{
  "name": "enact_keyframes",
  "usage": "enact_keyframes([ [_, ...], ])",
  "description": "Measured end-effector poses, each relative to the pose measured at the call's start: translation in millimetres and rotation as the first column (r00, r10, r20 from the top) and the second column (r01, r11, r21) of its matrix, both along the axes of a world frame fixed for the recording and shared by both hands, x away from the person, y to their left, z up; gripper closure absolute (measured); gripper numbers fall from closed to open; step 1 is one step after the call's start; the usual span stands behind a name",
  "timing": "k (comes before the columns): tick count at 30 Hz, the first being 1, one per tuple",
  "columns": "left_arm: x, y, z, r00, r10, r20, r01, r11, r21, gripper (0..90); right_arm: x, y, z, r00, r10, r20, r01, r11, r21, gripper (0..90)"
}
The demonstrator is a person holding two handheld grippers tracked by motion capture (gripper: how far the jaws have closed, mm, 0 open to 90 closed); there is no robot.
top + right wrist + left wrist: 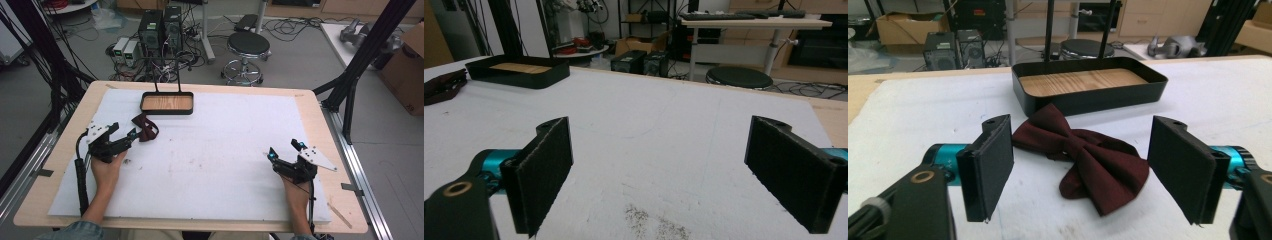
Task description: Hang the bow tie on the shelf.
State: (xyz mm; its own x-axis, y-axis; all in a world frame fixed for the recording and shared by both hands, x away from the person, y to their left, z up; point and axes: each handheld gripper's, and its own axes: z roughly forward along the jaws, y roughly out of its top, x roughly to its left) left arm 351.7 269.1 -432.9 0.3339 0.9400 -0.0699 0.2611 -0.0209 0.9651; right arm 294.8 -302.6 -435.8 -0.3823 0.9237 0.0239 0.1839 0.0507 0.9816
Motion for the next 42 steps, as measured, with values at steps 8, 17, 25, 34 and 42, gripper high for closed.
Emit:
enact_keyframes([
  [8, 24.7, -7.3, -3.4, 0.9985, 0.012, -0.054, -0.015, 0.9983, -0.056, 31.8, -0.2, 0.2, 0.0, 1.0, 0.006, -0.005, -0.006, 1.0, 0.004, 11.1],
  [17, 53.0, -9.9, -7.4, 0.9776, 0.054, -0.203, -0.084, 0.986, -0.144, 34.9, -0.3, 0.4, 0.0, 1.0, 0.005, -0.006, -0.005, 1.0, 0.001, 11.1],
  [25, 72.5, -18.0, -13.2, 0.9343, 0.067, -0.35, -0.129, 0.9793, -0.156, 39.5, 0.1, -0.1, -0.1, 1.0, 0.004, 0.0, -0.004, 1.0, 0.001, 11.1],
  [34, 78.0, -22.4, -15.7, 0.9118, 0.097, -0.399, -0.161, 0.9786, -0.128, 46.2, -0.2, 0.4, 0.0, 1.0, 0.004, -0.005, -0.004, 1.0, 0.004, 11.1],
  [42, 77.3, -25.7, -15.7, 0.9097, 0.103, -0.402, -0.157, 0.9823, -0.102, 59.4, -0.2, 0.3, 0.0, 1.0, 0.005, -0.005, -0.005, 1.0, 0.005, 11.1],
])
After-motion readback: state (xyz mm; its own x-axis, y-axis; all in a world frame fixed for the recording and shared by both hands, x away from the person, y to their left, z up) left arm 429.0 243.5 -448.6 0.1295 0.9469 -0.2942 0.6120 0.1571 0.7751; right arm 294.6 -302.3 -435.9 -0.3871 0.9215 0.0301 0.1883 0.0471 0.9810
